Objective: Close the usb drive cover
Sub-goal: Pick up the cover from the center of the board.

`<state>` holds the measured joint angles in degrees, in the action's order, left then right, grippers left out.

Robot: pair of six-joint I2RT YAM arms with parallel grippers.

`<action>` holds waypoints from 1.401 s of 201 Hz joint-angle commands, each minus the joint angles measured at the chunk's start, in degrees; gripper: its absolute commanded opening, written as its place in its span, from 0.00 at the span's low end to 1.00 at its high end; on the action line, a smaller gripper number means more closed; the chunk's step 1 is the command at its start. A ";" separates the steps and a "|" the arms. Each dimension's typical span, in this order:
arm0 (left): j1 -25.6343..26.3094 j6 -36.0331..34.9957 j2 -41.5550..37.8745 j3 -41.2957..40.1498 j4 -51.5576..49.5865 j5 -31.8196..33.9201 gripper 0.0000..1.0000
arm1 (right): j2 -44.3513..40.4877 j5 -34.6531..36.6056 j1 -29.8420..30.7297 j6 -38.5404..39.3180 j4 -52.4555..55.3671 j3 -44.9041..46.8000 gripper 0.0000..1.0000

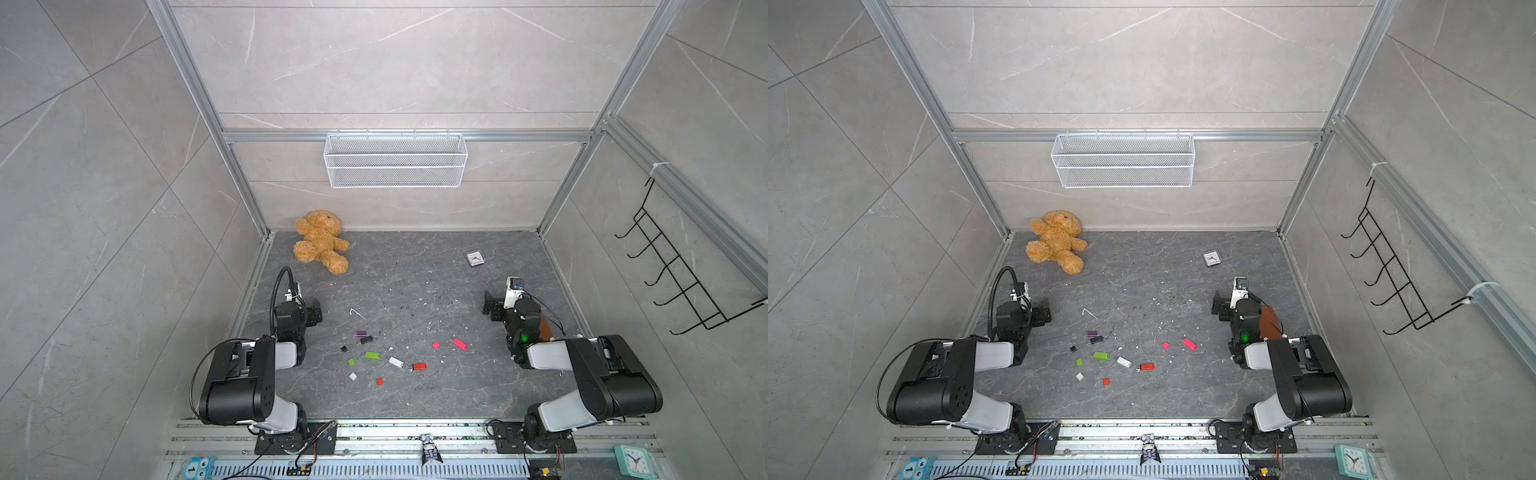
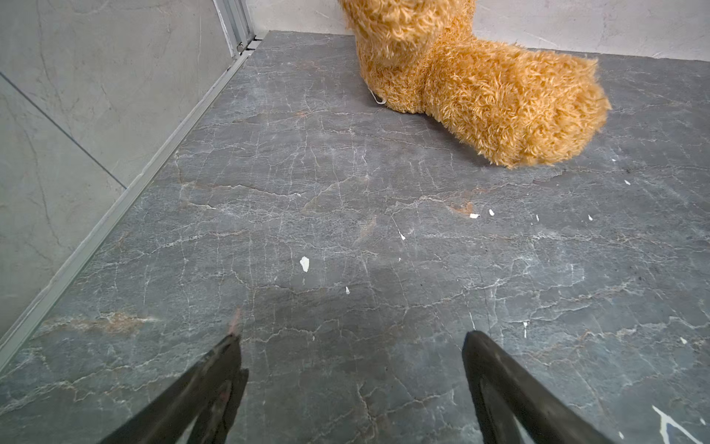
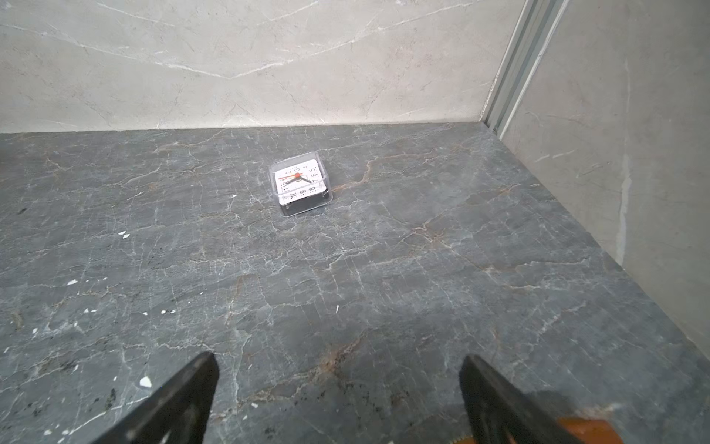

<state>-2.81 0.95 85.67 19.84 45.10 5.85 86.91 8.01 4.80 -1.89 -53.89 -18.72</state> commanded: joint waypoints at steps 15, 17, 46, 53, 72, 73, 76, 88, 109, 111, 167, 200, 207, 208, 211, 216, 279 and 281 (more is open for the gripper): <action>0.23 0.26 0.11 1.04 2.53 0.31 0.92 | 0.44 -0.80 -0.15 0.35 -0.35 -0.63 1.00; 0.25 0.21 0.11 1.07 2.47 0.33 0.92 | 0.40 -0.80 -0.14 0.36 -0.34 -0.62 1.00; 0.26 0.27 0.11 1.07 2.51 0.31 0.92 | 0.45 -0.80 -0.16 0.23 -0.26 -0.70 1.00; 0.23 0.20 0.11 1.06 2.49 0.31 0.92 | 0.49 -0.84 -0.22 0.22 -0.05 -0.84 1.00; 0.18 0.21 0.09 1.10 2.43 0.33 0.92 | 0.44 -1.97 -1.02 -0.30 0.81 -1.12 1.00; 0.22 0.20 0.10 1.14 2.44 0.32 0.92 | 0.45 -1.96 -1.02 -0.31 0.76 -1.13 1.00; 0.23 0.20 0.11 1.16 2.40 0.35 0.92 | 0.45 -2.00 -1.03 -0.31 0.65 -1.12 1.00; 0.25 0.23 0.12 1.15 2.39 0.33 0.92 | 0.44 -2.03 -1.00 -0.26 0.63 -1.12 1.00; 0.24 0.21 0.07 1.17 2.37 0.31 0.92 | 0.45 -2.00 -1.02 -0.25 0.63 -1.10 1.00; 0.19 0.26 0.06 1.17 2.43 0.31 0.92 | 0.49 -2.03 -1.06 -0.25 0.63 -1.13 1.00; 0.25 0.27 0.10 1.12 2.41 0.35 0.92 | 0.44 -2.02 -1.05 -0.27 0.63 -1.09 1.00; 0.23 0.25 -0.07 0.83 2.72 0.32 0.89 | -0.17 -3.01 -0.92 0.83 -1.82 0.25 1.00; 0.35 0.26 -0.27 0.69 3.12 0.43 0.88 | -1.07 -3.24 -0.93 0.91 -2.47 0.92 1.00; 0.39 0.18 -0.30 0.67 3.13 0.41 0.88 | -1.23 -3.30 -0.93 0.92 -2.55 0.99 1.00; 0.45 0.23 -0.59 0.65 3.03 0.54 0.88 | -1.83 -3.43 -0.93 0.92 -2.51 1.25 1.00; 0.61 0.08 -1.39 0.71 2.23 0.71 0.88 | -3.08 -3.96 -0.93 1.10 -1.76 1.46 1.00; 1.43 8.21 -20.24 12.37 -31.88 -2.11 0.87 | -15.68 -22.10 -0.27 5.18 23.23 -9.04 0.81; 1.54 8.90 -20.73 12.58 -32.85 -2.30 0.87 | -15.71 -23.24 -0.20 5.33 23.77 -9.69 0.80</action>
<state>-1.83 3.18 71.57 27.57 25.89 5.63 73.23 -3.53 4.01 1.23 -41.17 -22.22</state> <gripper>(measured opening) 0.876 0.841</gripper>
